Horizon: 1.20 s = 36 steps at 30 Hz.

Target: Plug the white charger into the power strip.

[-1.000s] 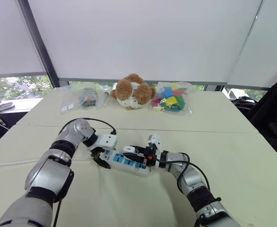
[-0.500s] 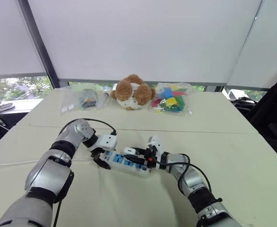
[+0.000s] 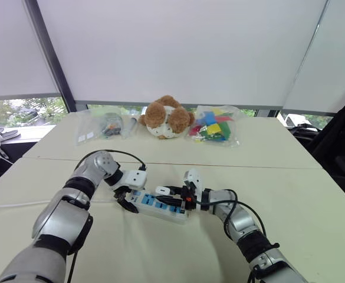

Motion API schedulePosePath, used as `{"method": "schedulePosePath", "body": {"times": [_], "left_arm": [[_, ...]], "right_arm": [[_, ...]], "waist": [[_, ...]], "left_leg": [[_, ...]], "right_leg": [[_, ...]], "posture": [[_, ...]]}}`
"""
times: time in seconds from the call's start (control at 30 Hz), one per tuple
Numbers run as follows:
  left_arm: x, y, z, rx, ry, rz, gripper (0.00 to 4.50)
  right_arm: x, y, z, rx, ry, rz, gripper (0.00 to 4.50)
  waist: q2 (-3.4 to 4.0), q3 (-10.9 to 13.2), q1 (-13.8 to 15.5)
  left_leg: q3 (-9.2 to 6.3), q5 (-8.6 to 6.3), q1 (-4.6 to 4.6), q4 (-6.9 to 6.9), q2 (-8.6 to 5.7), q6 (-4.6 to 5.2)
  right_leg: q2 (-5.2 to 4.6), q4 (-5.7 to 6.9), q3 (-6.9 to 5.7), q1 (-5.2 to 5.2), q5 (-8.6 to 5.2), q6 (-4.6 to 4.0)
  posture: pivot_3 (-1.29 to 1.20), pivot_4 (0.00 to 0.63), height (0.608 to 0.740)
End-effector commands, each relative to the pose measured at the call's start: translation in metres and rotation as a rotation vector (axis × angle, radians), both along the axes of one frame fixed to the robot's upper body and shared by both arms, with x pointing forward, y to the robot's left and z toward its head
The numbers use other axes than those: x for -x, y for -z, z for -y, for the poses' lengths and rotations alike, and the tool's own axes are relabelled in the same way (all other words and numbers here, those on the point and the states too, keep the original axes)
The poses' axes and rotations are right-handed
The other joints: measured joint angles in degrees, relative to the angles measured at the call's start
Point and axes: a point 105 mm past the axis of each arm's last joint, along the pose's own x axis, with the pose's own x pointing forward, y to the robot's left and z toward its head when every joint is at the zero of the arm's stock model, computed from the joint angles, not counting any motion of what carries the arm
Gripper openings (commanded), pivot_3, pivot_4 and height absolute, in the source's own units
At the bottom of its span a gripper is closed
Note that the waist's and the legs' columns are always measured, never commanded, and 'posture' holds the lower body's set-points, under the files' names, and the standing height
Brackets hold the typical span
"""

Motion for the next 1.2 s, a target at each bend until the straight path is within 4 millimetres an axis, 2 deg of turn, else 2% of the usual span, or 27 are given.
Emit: {"method": "schedulePosePath", "body": {"times": [0.03,0.23,0.33,0.47,0.53,0.63,0.7,0.87,0.93,0.97,1.07,1.2], "left_arm": [[-0.005,-0.009,0.001,-0.033,0.026,0.062,3.04],[-0.007,-0.010,0.004,-0.027,0.026,0.080,3.04],[-0.008,-0.010,0.005,-0.024,0.026,0.083,3.04],[-0.008,-0.009,0.005,-0.021,0.020,0.087,3.04],[-0.009,-0.008,0.004,-0.006,-0.005,0.077,3.04],[-0.008,-0.010,0.004,0.044,-0.044,0.045,3.04],[-0.008,-0.012,0.005,0.073,-0.075,0.021,3.04],[-0.006,-0.016,0.003,0.089,-0.115,-0.024,3.04],[-0.006,-0.016,0.000,0.087,-0.127,-0.022,4.07],[-0.007,-0.018,-0.001,0.095,-0.137,-0.008,4.35],[-0.011,-0.026,0.001,0.131,-0.158,0.033,4.43],[-0.014,-0.053,0.000,0.232,-0.192,0.081,4.43]], "right_arm": [[0.014,0.082,0.030,0.203,0.096,-0.263,1.26],[0.011,0.045,0.035,0.065,0.123,-0.163,4.35],[0.016,0.030,0.035,0.030,0.118,-0.127,4.43],[0.040,0.006,0.043,0.006,0.108,-0.069,4.43],[0.048,-0.009,0.056,-0.016,0.149,-0.054,4.43],[0.069,-0.043,0.075,-0.080,0.208,-0.045,4.43],[0.080,-0.055,0.083,-0.103,0.244,-0.062,4.43],[0.105,-0.061,0.097,-0.077,0.302,-0.108,4.43],[0.112,-0.061,0.100,-0.068,0.317,-0.120,4.50],[0.113,-0.061,0.101,-0.063,0.325,-0.123,4.50],[0.115,-0.061,0.103,-0.055,0.340,-0.132,4.50],[0.116,-0.055,0.108,-0.034,0.350,-0.148,4.50]], "waist": [[0.00,0.00,0.02],[-0.11,-0.07,0.50],[-0.12,-0.04,0.56],[0.08,0.07,0.46],[0.07,0.08,0.47],[0.10,0.15,0.55],[0.04,0.19,0.42],[-0.15,0.37,0.38],[-0.24,0.49,0.37],[-0.24,0.53,0.30],[-0.35,0.65,0.26],[-0.40,0.79,0.37]], "left_leg": [[0.00,0.00,0.00,0.00,0.00,0.00],[-0.01,0.00,0.21,0.01,0.00,0.00],[-0.02,0.00,0.20,0.01,-0.01,-0.01],[-0.01,0.04,-0.31,0.09,-0.03,-0.07],[-0.06,0.04,-0.36,0.10,-0.03,-0.07],[-0.08,0.04,-0.42,0.08,-0.05,-0.07],[-0.10,0.04,-0.42,0.08,-0.05,-0.07],[-0.13,0.04,-0.40,0.07,-0.05,-0.07],[-0.14,0.04,-0.43,0.06,-0.05,-0.07],[-0.14,0.04,-0.43,0.06,-0.05,-0.07],[-0.14,0.04,-0.44,0.06,-0.04,-0.07],[-0.13,0.04,-0.45,0.06,-0.04,-0.07]], "right_leg": [[0.00,0.00,0.00,0.00,0.00,0.00],[0.00,-0.08,0.00,0.31,-0.01,0.00],[-0.02,-0.12,0.00,0.33,-0.02,0.01],[-0.01,-0.05,0.08,-0.23,-0.02,0.01],[-0.01,-0.06,0.04,-0.26,-0.02,0.01],[-0.01,-0.10,0.05,-0.27,-0.03,0.02],[0.00,-0.11,0.05,-0.24,-0.03,0.03],[0.03,-0.11,0.05,-0.24,-0.04,0.02],[0.03,-0.12,0.05,-0.25,-0.05,0.03],[0.03,-0.12,0.05,-0.26,-0.05,0.03],[0.04,-0.13,0.07,-0.29,-0.05,0.03],[0.03,-0.13,0.07,-0.29,-0.05,0.03]], "posture": [[0.00,0.150,0.739],[0.00,0.150,0.739],[0.00,0.150,0.739],[0.00,0.150,0.739],[0.00,0.150,0.739],[0.00,0.150,0.739],[0.00,0.150,0.739],[0.00,0.150,0.739],[0.00,0.150,0.739],[0.00,0.150,0.739],[0.00,0.150,0.739],[0.00,0.150,0.739]]}}
